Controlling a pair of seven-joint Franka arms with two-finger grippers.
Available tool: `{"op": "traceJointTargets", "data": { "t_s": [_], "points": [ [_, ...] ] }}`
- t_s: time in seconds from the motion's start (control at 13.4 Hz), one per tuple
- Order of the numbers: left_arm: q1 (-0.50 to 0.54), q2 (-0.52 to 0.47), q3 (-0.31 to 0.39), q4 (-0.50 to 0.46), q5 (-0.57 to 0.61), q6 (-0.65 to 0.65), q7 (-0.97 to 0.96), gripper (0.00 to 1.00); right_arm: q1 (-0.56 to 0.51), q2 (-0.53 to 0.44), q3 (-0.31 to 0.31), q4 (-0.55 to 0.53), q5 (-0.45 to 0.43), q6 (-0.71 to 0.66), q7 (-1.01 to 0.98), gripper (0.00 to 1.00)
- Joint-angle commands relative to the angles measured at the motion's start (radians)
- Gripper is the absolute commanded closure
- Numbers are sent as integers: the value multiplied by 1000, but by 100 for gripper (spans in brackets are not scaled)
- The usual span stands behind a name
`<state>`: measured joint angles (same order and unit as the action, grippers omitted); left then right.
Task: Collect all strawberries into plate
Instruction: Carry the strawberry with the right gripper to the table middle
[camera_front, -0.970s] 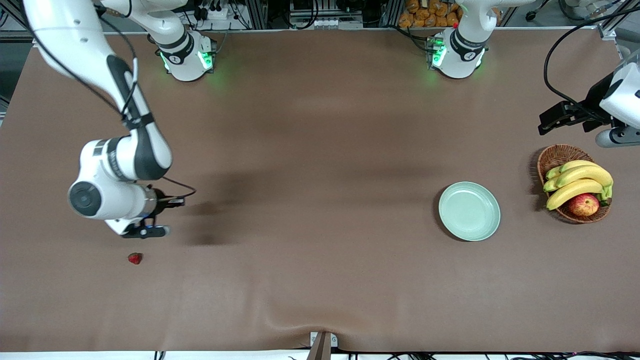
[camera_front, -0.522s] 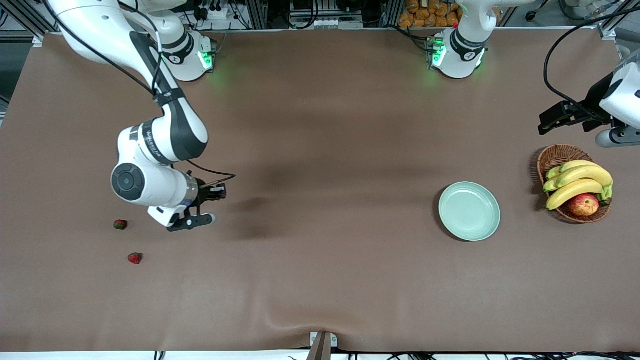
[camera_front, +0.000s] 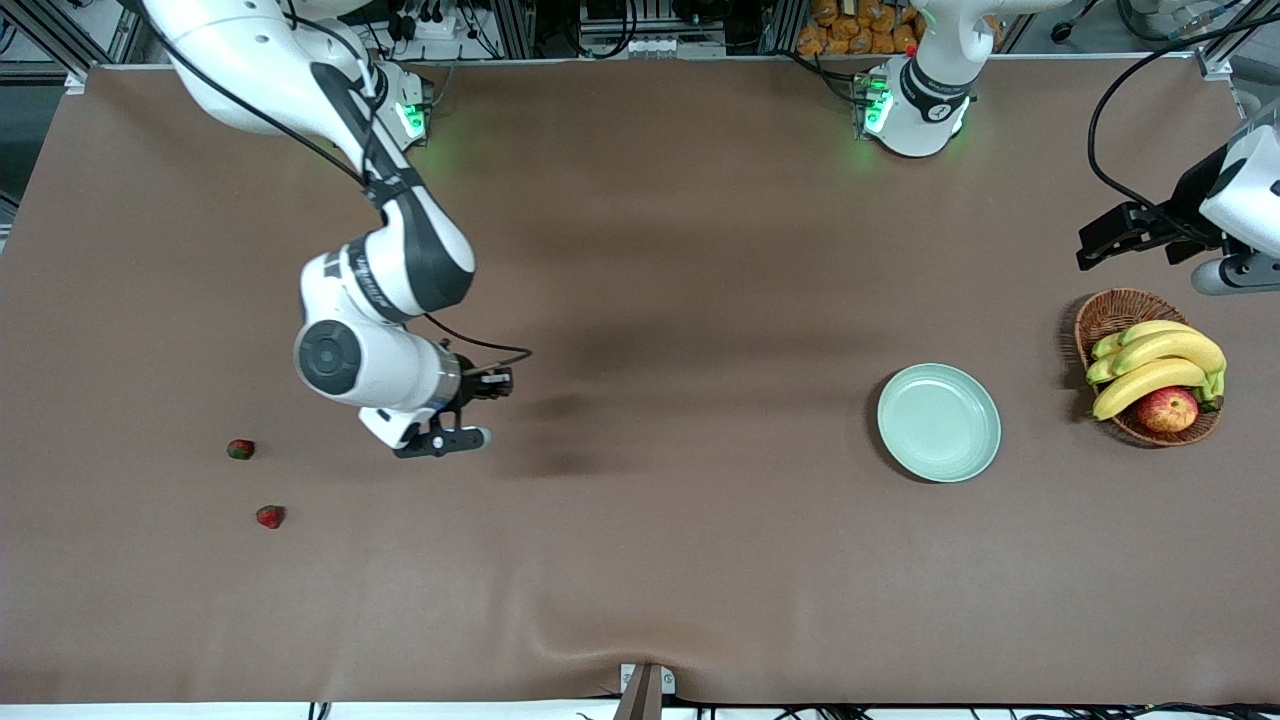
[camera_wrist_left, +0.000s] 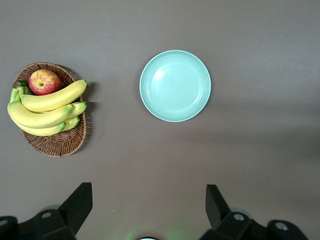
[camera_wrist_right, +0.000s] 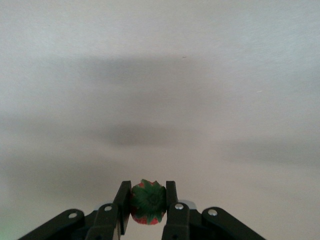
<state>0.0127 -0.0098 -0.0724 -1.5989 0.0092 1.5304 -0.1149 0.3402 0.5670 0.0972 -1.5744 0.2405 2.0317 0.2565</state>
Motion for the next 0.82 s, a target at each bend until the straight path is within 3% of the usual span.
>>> {"op": "traceJointTargets", "data": {
  "t_s": [0.0,0.52,0.75],
  "points": [
    [1,-2,3,10,-3,-1,18,0,74,76,-4,103,45,25,140,94],
    [6,-10,5,10,-3,-6,23,0,275,175,-4,116,51,327,507,94],
    [7,-10,5,8,-3,-6,23,0,351,273,-5,209,49,418,659,94]
  ]
}}
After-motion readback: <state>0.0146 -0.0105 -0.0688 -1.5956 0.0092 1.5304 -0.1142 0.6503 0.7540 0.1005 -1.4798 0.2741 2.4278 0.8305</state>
